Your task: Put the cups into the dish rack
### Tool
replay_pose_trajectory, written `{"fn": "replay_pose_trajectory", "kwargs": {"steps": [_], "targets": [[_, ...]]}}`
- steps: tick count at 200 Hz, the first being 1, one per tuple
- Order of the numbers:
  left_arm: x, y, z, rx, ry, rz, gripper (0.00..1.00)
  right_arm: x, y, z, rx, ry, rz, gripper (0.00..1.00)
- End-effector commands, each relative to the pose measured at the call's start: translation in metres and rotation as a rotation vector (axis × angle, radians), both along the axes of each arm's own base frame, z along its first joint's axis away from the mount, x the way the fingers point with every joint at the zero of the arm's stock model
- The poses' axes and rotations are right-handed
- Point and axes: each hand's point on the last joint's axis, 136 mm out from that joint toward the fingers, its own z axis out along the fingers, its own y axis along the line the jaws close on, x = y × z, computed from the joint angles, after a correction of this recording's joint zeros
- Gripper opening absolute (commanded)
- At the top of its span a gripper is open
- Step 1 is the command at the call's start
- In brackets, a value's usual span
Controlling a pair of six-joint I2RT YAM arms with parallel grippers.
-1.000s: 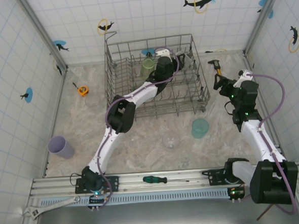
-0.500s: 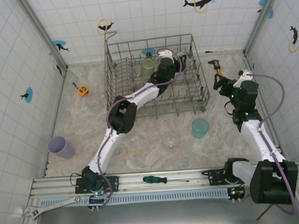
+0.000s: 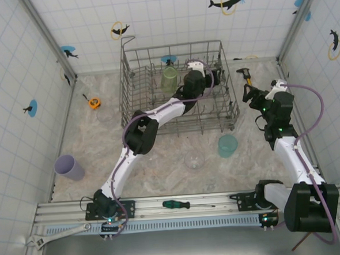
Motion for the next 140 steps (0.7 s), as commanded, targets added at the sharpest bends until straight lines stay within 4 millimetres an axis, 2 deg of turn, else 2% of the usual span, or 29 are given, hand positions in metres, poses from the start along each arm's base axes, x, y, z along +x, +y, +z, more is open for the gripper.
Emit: {"fn": "replay_pose_trajectory", "kwargs": {"steps": [1, 41, 86, 105, 109, 111, 114, 140], "targets": [[-0.012, -0.006, 0.021, -0.026, -0.018, -0.032, 0.89, 0.001, 0.003, 0.007, 0.002, -0.033, 0.008, 1.00], [-0.015, -0.006, 0.043, -0.069, -0.024, -0.042, 0.97, 0.000, 0.004, 0.009, 0.006, -0.034, 0.015, 1.00], [-0.023, 0.004, 0.078, -0.088, -0.060, -0.033, 0.97, 0.001, 0.007, 0.013, 0.017, -0.024, 0.037, 1.00], [-0.031, 0.008, 0.103, -0.085, -0.083, -0.051, 0.97, 0.003, 0.010, 0.013, 0.031, -0.005, 0.052, 1.00], [-0.032, 0.008, 0.100, -0.079, -0.078, -0.054, 0.97, 0.003, 0.011, 0.013, 0.034, -0.001, 0.056, 1.00], [-0.035, 0.012, 0.119, -0.098, -0.098, -0.053, 0.97, 0.003, 0.012, 0.013, 0.036, 0.000, 0.061, 1.00], [-0.038, 0.015, 0.128, -0.106, -0.104, -0.053, 0.98, 0.004, 0.012, 0.014, 0.039, 0.003, 0.063, 1.00], [-0.053, 0.032, 0.156, -0.127, -0.119, -0.041, 0.98, 0.007, 0.017, 0.013, 0.073, 0.041, 0.080, 1.00]]}}
